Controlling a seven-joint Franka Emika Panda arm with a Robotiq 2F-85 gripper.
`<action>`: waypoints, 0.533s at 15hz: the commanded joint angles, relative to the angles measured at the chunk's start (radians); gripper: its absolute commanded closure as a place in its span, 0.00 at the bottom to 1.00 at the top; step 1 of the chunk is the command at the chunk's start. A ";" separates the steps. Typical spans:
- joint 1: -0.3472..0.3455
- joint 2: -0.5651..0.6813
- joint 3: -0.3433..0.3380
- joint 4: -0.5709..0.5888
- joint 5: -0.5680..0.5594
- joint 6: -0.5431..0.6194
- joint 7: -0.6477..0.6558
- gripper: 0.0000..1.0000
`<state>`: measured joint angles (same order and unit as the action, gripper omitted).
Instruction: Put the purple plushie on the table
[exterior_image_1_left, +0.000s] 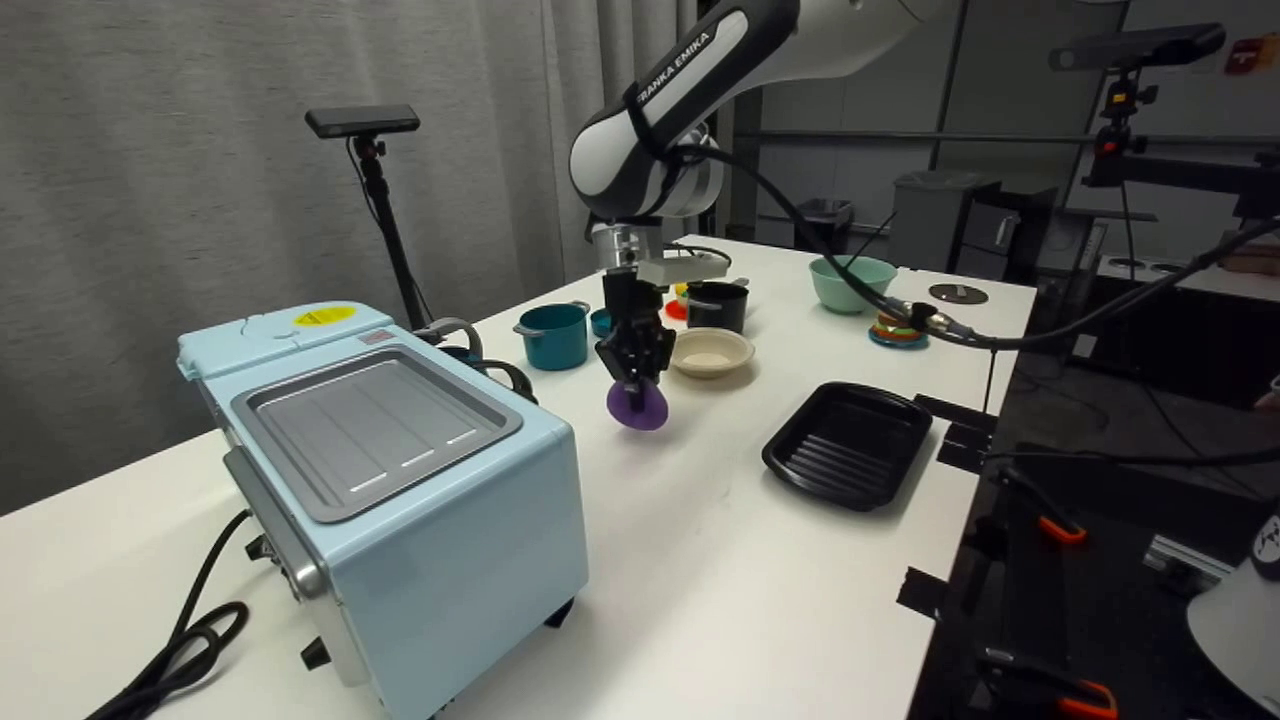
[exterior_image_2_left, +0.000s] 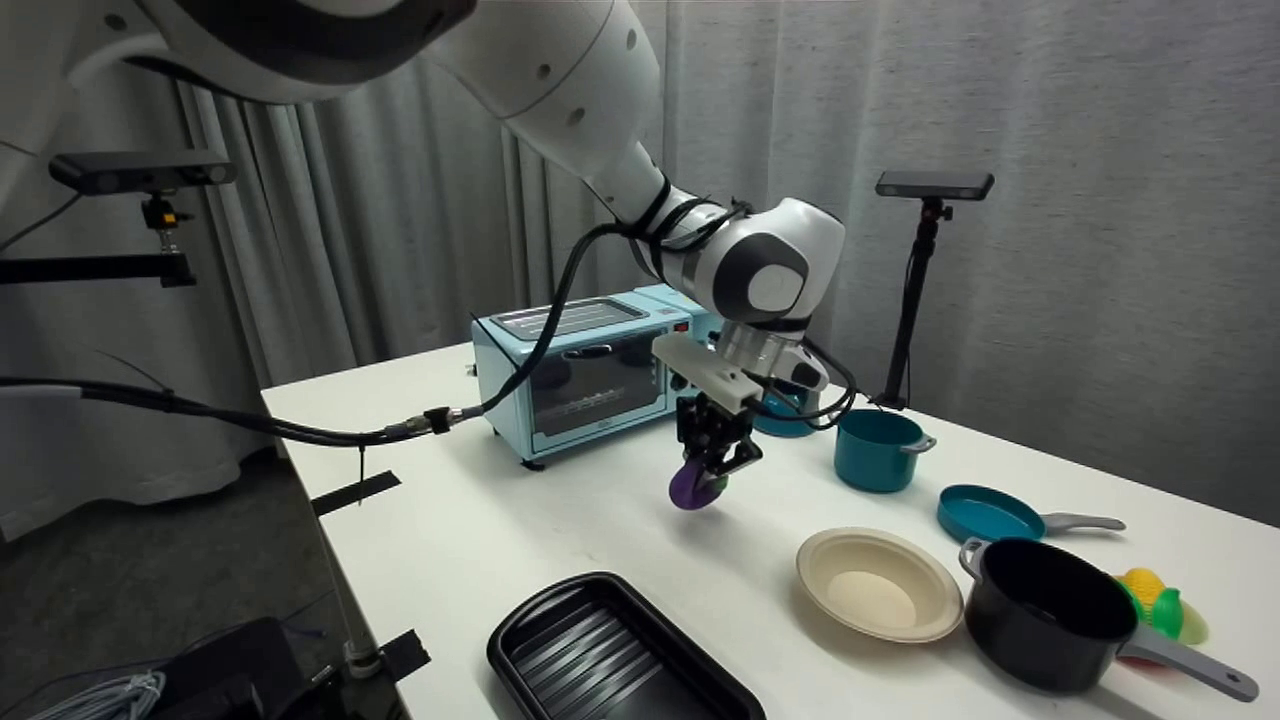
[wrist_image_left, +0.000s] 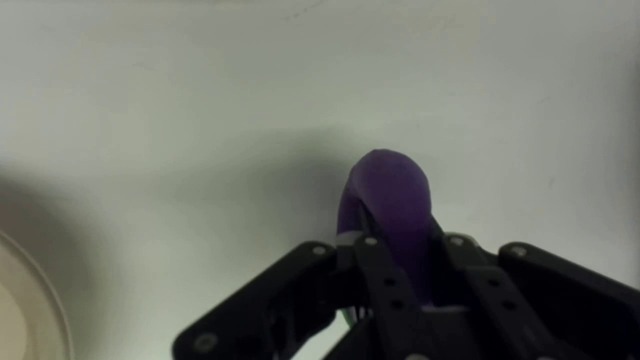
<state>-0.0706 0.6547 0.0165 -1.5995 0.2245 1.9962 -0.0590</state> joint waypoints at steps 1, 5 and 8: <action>-0.005 0.055 -0.005 0.099 -0.009 -0.086 0.041 0.55; -0.022 0.042 -0.003 0.100 0.009 -0.111 0.040 0.25; -0.039 0.011 -0.006 0.075 0.011 -0.097 0.022 0.04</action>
<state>-0.0880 0.6906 0.0118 -1.5269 0.2249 1.9241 -0.0270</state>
